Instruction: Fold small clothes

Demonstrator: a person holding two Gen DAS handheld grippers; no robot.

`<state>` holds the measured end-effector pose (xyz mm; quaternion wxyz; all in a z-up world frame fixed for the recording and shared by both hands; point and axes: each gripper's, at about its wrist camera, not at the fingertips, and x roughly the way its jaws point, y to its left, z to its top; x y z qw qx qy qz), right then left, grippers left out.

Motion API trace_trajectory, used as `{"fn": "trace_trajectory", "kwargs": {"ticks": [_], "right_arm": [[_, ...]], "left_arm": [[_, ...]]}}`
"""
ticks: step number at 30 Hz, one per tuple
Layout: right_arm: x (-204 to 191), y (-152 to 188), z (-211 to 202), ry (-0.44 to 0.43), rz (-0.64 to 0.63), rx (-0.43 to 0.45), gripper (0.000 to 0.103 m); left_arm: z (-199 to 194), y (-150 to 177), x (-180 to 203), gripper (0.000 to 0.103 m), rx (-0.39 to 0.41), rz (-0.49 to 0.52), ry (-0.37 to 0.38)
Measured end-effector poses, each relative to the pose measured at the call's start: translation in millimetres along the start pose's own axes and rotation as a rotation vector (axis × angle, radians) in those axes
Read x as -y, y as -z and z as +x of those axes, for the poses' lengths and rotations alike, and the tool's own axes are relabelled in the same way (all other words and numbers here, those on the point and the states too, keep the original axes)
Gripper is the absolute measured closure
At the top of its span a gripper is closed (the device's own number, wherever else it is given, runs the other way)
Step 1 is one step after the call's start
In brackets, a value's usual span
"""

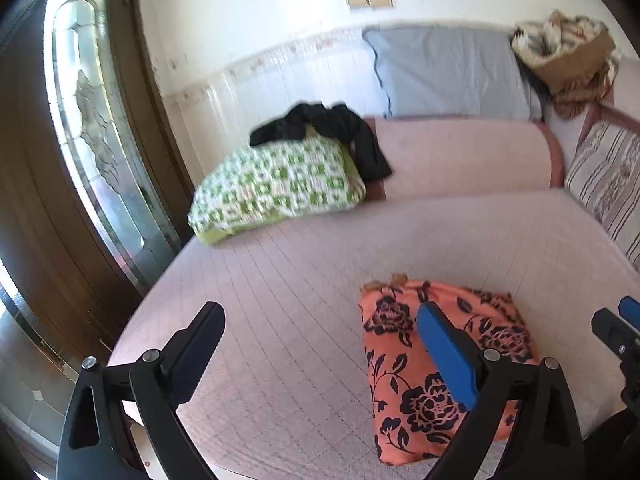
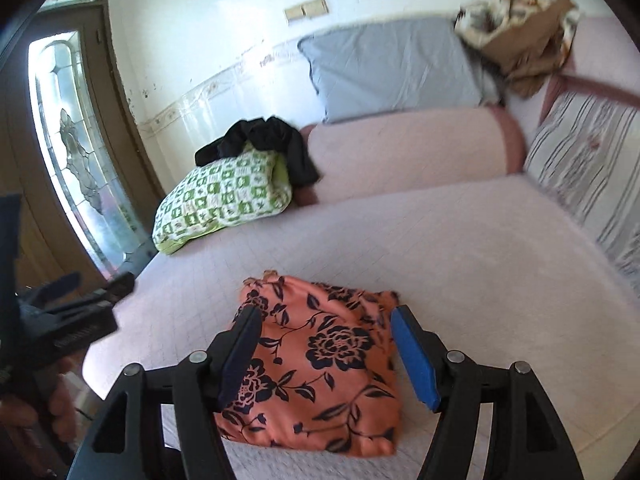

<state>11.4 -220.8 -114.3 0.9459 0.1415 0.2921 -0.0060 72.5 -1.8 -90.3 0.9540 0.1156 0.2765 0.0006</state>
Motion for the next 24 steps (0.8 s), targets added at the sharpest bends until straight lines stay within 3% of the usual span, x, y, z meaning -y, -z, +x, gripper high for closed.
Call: {"fn": "trace_trajectory", "kwargs": {"ticks": [12,24], "right_arm": [[-34,1,-62,0.041,-0.069,0.064,0.031],[-50,3,-88,0.07,-0.121,0.105,0.031]], "left_arm": [[-72,-5,-26,0.006,0.079,-0.039,-0.008],[-105,-7,-43,0.006,0.132,-0.082,0.032]]}}
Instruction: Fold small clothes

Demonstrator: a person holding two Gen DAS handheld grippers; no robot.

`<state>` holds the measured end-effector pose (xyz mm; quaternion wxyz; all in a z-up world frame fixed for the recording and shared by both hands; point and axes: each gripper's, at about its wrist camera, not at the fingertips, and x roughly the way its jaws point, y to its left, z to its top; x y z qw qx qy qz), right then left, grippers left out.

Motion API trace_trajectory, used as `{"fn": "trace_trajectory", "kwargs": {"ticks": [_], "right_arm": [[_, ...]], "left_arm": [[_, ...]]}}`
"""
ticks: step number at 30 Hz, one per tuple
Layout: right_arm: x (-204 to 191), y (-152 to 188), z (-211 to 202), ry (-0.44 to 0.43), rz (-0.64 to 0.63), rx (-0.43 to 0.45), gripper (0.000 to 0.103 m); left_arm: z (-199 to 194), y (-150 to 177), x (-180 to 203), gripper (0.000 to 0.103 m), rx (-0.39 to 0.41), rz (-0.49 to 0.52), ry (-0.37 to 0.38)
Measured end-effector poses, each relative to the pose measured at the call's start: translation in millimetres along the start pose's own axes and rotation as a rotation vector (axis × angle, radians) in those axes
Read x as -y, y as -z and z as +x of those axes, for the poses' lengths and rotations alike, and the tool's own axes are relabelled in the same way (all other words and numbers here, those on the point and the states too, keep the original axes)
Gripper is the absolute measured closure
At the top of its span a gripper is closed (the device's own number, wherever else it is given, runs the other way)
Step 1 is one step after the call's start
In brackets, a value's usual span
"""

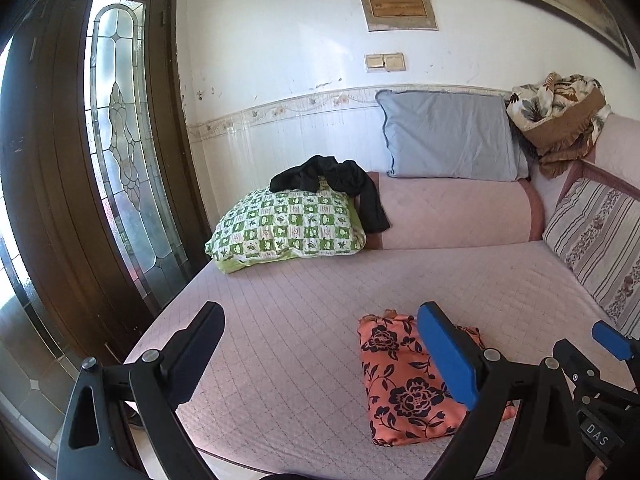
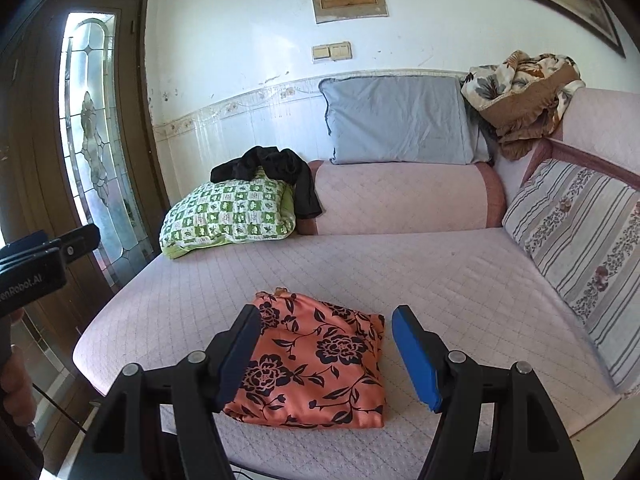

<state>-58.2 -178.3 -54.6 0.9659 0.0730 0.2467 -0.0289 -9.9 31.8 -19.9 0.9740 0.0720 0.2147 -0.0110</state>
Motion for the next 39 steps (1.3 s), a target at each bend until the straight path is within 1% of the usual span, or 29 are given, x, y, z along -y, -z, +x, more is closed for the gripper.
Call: {"fn": "trace_trajectory", "kwargs": {"ticks": [13,18,23,31,39], "right_arm": [[-14,-4,-8,0.019,-0.015,0.015,0.031],[-15,-5,-10,0.036,-0.018,0.022,0.031],[-16,-5,-8,0.053,-0.025,0.012,0.031],[-21,-4,-4,0.057,-0.04,-0.001,0.031],[-24,-2,5,0.063,-0.053,-0.023,0.031]], "left_arm": [[-3,1,-3,0.006,0.009,0.014,-0.005],[-2,2,-3,0.006,0.004,0.018,0.005],[-2,4,-3,0.006,0.004,0.025,0.009],[5,8,-5,0.006,-0.02,0.026,0.026],[9,8,-6,0.006,-0.016,0.026,0.042]]}}
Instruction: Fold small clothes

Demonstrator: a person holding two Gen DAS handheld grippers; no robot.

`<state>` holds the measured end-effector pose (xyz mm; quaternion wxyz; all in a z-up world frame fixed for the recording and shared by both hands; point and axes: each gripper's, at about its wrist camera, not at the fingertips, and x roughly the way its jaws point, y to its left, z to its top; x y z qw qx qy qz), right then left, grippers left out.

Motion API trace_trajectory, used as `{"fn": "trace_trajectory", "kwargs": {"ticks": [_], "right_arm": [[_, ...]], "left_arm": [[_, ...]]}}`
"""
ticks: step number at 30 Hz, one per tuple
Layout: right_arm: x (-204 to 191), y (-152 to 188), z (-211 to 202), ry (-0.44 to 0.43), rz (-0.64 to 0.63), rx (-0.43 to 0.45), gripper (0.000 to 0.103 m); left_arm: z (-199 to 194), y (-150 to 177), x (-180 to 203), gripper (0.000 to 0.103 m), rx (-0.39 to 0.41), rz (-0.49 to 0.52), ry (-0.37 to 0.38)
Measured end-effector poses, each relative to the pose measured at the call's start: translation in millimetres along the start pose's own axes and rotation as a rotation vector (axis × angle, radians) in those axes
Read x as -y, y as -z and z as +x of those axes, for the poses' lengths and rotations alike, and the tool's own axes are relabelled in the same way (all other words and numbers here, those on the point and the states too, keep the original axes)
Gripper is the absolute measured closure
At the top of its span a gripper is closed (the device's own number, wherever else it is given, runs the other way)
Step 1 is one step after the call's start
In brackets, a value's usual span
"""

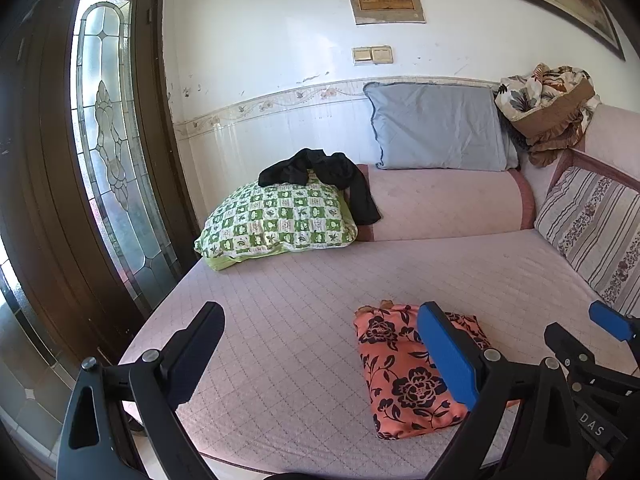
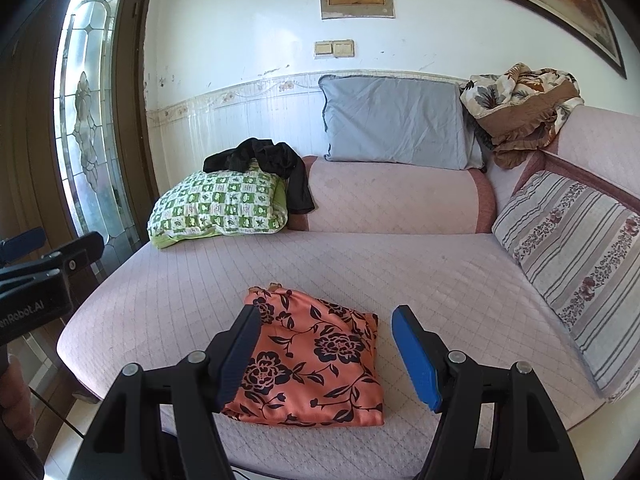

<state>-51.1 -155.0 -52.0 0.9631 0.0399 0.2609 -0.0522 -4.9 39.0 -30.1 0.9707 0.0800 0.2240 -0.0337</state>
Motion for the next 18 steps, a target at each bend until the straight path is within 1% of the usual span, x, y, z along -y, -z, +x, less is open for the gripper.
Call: {"fn": "trace_trajectory", "kwargs": {"ticks": [11,18], "right_arm": [[-3,1,12,0.002,-0.011,-0.022,0.031],[-5,-2,27,0.003,-0.015,-0.033,0.031]], "left_arm": [[11,1,-3,0.006,-0.012,-0.017,0.01],[24,1,0,0.006,-0.026,-0.005,0.018]]}}
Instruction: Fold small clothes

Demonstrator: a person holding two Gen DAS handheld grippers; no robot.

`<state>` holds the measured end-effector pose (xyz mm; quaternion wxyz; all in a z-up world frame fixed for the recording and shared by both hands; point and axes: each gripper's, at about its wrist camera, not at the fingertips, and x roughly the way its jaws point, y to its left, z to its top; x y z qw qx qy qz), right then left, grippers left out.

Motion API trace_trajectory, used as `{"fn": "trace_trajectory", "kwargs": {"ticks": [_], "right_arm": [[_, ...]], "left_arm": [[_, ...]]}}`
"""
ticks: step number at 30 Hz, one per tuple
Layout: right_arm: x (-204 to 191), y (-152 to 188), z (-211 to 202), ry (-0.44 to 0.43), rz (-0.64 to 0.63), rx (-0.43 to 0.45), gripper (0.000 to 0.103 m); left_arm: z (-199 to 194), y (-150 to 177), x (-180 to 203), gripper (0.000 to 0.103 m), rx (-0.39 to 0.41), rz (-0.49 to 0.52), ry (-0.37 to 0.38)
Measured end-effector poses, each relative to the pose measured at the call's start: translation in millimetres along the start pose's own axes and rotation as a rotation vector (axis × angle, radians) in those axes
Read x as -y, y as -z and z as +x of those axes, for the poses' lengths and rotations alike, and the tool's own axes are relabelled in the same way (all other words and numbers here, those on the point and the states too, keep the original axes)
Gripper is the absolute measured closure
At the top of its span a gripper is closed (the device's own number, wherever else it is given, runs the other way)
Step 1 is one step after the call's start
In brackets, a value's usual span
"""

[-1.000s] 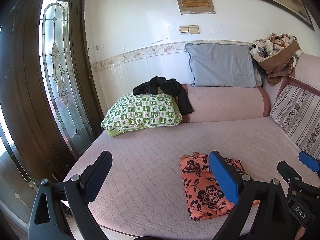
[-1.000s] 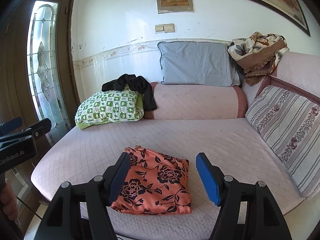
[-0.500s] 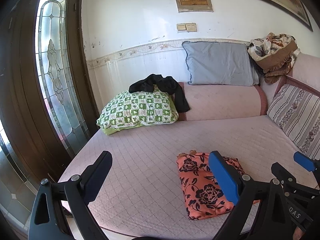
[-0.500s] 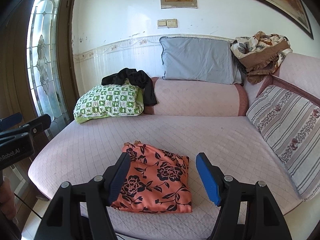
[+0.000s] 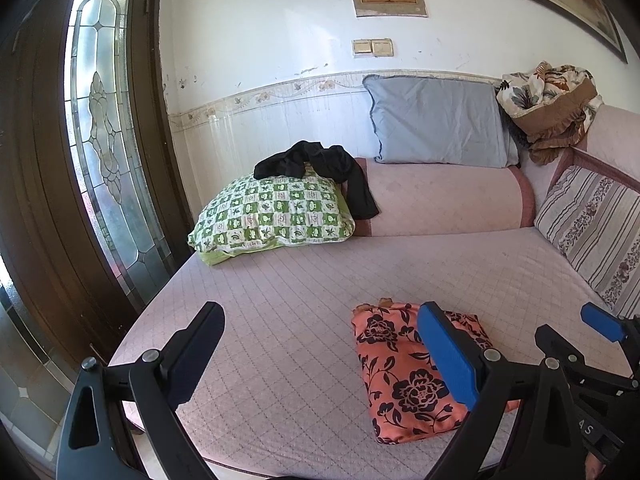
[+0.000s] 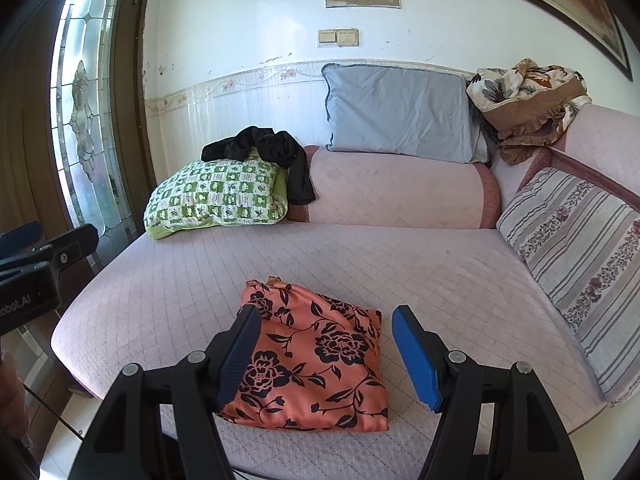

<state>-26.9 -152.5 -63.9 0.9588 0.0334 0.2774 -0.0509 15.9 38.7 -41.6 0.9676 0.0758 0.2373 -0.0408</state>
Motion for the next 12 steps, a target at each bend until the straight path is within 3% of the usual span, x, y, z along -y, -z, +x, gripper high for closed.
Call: {"fn": "trace_trajectory", "kwargs": {"ticks": [12], "right_arm": [[1,-11,36,-0.013,-0.002,-0.021,0.031]], "left_arm": [[35,-7,1,0.006,-0.028,-0.006,0.032]]}}
